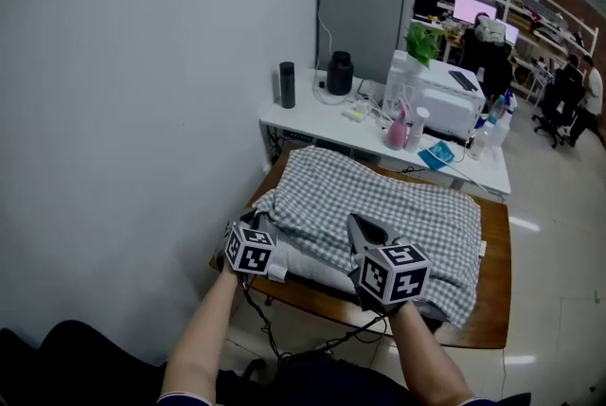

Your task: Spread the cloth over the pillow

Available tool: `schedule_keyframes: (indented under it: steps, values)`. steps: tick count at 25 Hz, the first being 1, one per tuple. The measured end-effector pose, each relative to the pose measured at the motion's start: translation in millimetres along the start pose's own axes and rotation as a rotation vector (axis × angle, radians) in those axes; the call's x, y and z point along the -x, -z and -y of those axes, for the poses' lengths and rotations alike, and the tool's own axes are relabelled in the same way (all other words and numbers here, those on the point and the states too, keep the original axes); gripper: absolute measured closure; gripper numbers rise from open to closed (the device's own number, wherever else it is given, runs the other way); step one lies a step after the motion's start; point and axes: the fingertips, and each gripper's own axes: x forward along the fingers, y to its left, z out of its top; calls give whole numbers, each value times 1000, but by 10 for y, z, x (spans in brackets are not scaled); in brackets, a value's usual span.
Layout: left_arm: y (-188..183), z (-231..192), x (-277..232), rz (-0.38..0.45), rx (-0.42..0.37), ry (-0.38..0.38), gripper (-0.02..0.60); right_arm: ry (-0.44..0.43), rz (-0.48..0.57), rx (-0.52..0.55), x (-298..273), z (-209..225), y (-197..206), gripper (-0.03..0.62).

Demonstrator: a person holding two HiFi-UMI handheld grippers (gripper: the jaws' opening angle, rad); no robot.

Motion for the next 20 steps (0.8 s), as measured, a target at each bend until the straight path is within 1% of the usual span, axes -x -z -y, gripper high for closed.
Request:
schedule_keyframes:
  steps: [2,4,8,12,16,20]
  values:
    - [106,-93,33,-32,-3,-18,561,-17,-3,0,-37,-57,7,591]
    - [241,-141,67,-67,11,-22,561,-28,-7,1,-64,-95,11,591]
    - [538,-85,122,-136,57,11,561,-41,-15,-5,-101,-134,39,591]
    - [773,-26,161,-189,105,37,561,-48,-17,-12,-122,-150,55,591]
    - [920,16,209,-222,146,57,560,-58,-23,-19,-94,-170,75,591]
    - [1003,17,269,-219,211,66,549,-65,-23,-10,-42,-188,79,591]
